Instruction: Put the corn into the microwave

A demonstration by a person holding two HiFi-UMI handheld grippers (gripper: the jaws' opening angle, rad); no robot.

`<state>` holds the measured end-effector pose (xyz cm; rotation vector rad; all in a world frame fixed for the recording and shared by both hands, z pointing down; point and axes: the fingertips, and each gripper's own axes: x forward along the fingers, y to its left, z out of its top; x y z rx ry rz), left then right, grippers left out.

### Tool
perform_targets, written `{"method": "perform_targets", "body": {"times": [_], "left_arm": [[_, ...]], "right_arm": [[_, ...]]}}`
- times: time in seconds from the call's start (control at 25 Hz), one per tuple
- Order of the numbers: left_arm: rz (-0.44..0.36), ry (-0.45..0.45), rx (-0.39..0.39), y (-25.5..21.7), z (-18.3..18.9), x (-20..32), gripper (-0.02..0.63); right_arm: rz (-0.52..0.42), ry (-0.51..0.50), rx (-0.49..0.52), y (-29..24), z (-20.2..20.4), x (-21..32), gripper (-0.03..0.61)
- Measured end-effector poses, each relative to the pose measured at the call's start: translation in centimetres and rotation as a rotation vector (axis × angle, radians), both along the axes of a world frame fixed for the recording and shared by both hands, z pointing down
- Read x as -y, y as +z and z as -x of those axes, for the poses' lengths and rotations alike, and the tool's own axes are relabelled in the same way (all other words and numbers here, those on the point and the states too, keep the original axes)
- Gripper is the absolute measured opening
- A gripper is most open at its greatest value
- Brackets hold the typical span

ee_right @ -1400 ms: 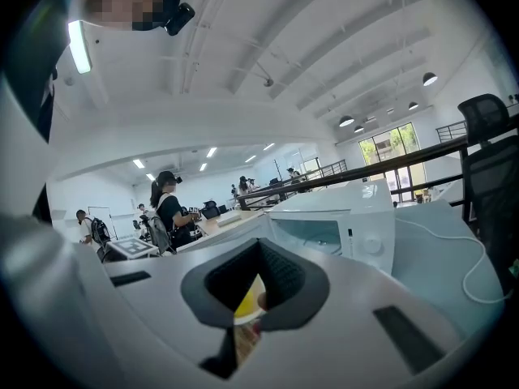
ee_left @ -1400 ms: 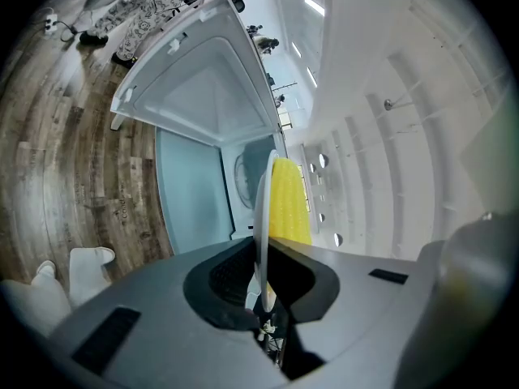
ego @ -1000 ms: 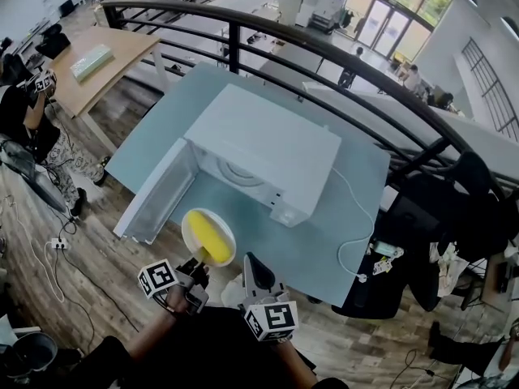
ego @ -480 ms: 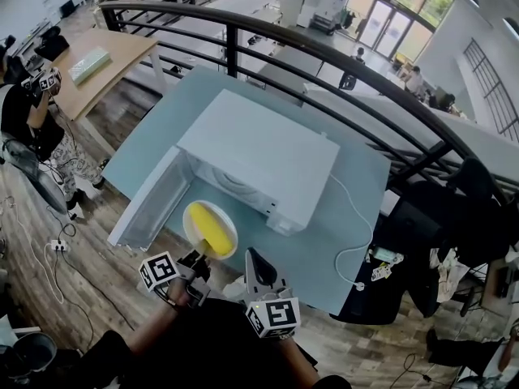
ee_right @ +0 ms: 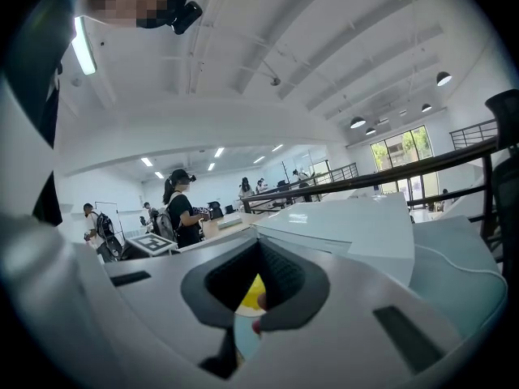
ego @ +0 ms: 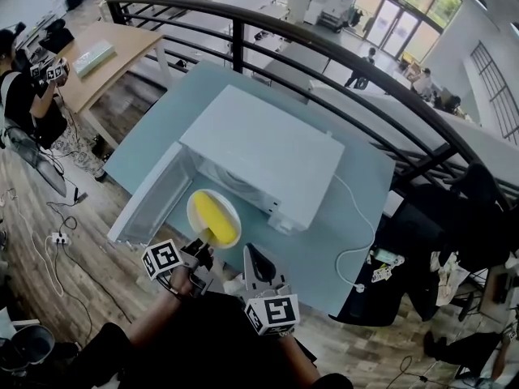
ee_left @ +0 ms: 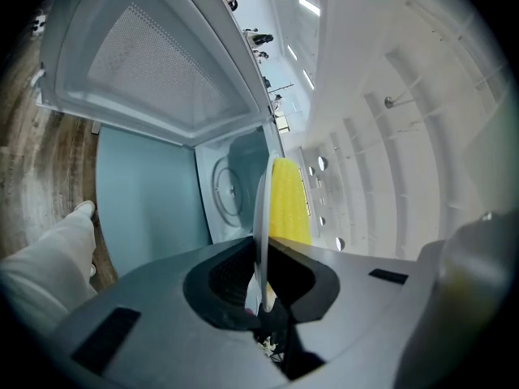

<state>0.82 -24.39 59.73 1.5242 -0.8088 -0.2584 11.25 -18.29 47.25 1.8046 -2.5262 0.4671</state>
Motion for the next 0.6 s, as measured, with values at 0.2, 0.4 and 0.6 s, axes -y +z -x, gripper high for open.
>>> {"method": "perform_targets", "body": {"times": [0.2,0.4,0.6], "left_arm": [[0.016,-0.005,-0.011,1.2,-0.4,1.6,0.029],[0.031,0.007,-0.007,2.3,-0.6,3.4,0.029],[0.045,0.001,-0.005,4.0,-1.4,5.4,0.029]], "right_arm": [[-0.008,0.008,-0.023,-0.1,-0.4,1.2,0.008],[-0.019,0.013,-0.038,-0.8,-0.5,2.8,0.008],[-0.012,0.009,-0.059,-0.6,-0.9,3.9,0.008]]}}
